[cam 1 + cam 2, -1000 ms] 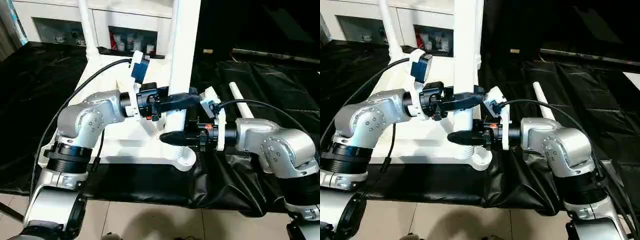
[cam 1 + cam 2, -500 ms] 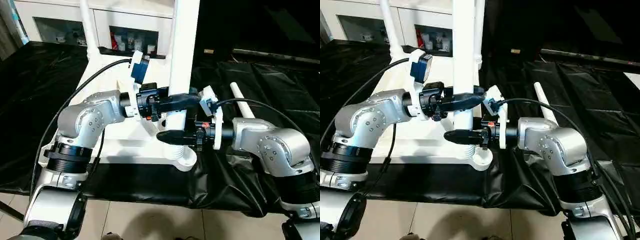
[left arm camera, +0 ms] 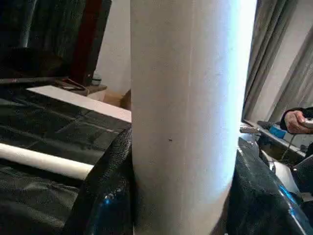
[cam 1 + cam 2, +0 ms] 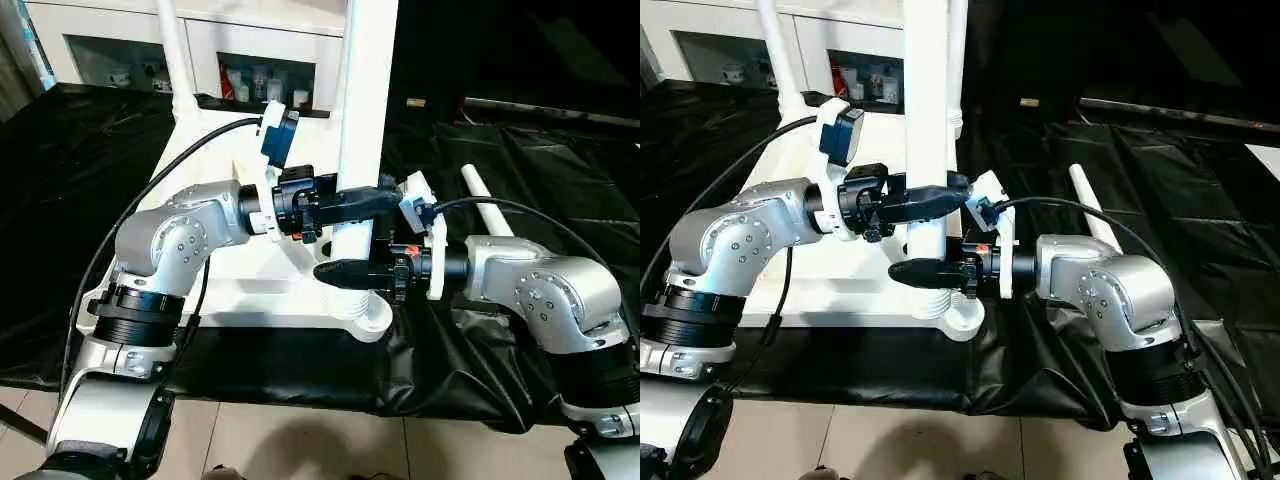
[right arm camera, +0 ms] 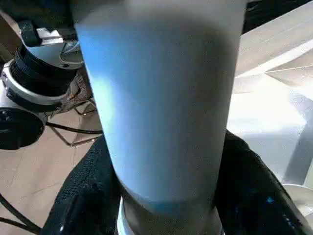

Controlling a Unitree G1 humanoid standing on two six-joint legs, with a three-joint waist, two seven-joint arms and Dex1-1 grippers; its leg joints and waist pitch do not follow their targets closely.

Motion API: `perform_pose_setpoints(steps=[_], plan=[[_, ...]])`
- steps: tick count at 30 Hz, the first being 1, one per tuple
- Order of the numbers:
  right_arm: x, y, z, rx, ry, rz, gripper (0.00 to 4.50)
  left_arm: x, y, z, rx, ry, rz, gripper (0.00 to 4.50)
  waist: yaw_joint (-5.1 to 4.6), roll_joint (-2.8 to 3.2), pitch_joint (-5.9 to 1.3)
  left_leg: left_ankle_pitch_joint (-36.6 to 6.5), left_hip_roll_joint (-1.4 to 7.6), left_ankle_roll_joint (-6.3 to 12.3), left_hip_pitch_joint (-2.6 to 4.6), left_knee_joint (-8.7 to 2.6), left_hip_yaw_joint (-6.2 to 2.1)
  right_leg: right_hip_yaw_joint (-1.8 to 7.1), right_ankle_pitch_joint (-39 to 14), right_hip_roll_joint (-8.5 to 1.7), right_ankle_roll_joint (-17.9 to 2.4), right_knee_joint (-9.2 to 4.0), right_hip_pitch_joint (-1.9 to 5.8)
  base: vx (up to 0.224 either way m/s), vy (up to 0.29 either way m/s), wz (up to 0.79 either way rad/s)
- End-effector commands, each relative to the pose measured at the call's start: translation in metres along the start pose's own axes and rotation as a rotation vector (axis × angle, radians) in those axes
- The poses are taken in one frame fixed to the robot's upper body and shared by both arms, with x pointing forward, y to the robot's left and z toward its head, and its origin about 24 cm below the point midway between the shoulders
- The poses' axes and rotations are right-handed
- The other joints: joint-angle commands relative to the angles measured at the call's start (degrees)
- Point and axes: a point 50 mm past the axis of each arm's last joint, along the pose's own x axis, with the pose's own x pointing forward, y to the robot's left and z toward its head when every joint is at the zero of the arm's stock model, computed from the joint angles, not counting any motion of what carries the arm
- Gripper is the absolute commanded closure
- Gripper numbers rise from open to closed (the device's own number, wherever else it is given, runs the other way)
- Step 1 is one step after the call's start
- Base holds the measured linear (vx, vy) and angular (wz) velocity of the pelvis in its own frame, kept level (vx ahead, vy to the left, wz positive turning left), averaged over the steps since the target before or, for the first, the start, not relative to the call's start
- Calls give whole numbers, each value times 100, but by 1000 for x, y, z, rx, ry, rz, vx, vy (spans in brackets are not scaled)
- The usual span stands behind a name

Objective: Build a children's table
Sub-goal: Pick table leg

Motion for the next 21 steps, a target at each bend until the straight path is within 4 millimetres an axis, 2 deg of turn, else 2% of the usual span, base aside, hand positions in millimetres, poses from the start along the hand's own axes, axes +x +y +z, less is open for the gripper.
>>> perform_pose_setpoints(steps=[1,3,4,5,7,9,13,14,17,20,21], plan=[[-1,0,5,-21,-2,-3,243,7,-1,0,40,14,4,259,21,-5,-451,-604,-86,-4,-40,-348,109,167,-1388,-133,-785,-353,450,0,0,0],[-1,0,5,-23,-6,-6,243,9,-1,-1,29,21,4,259,25,-3,-449,-597,-86,0,-38,-349,109,165,-1381,-132,-795,-351,447,0,0,0],[-1,0,5,-23,-6,-7,243,9,0,0,26,16,5,203,23,-3,-450,-601,-87,3,-39,-349,110,166,-1392,-133,-792,-353,449,0,0,0],[-1,0,5,-25,-10,-10,244,9,0,1,18,-1,10,189,26,2,-450,-617,-90,-1,-36,-345,111,165,-1424,-134,-793,-359,447,0,0,0],[0,-1,6,-28,-30,-26,244,9,2,10,0,-101,29,189,19,1,-449,-627,-91,3,-41,-343,114,167,-1405,-128,-801,-356,447,0,0,0],[0,-2,7,-31,-47,-41,252,8,3,17,17,-179,48,153,26,-5,-452,-622,-92,-3,-49,-336,109,160,-1413,-138,-830,-364,453,0,0,0],[1,-5,12,-33,-116,-77,255,1,15,35,0,-456,161,144,26,-1,-451,-695,-110,13,-57,-324,114,156,-1396,-126,-846,-387,457,0,0,0],[1,-6,15,-38,-145,-95,255,-5,19,42,-38,-592,195,143,33,4,-458,-733,-118,12,-55,-318,115,151,-1468,-132,-836,-396,453,0,0,0],[-1,-10,17,-50,-200,-157,255,-20,25,56,-94,-809,237,143,44,-11,-463,-704,-120,35,-71,-321,100,139,-1398,-115,-811,-381,469,0,0,0],[-2,-13,16,-66,-219,-209,256,-28,25,61,-96,-868,244,143,31,-22,-466,-597,-128,65,-69,-320,105,135,-1359,-111,-748,-380,465,0,0,0],[-3,-16,15,-67,-229,-250,256,-30,24,61,-89,-864,248,143,40,13,-476,-541,-110,65,-43,-322,100,140,-1261,-112,-770,-363,452,0,0,0]])
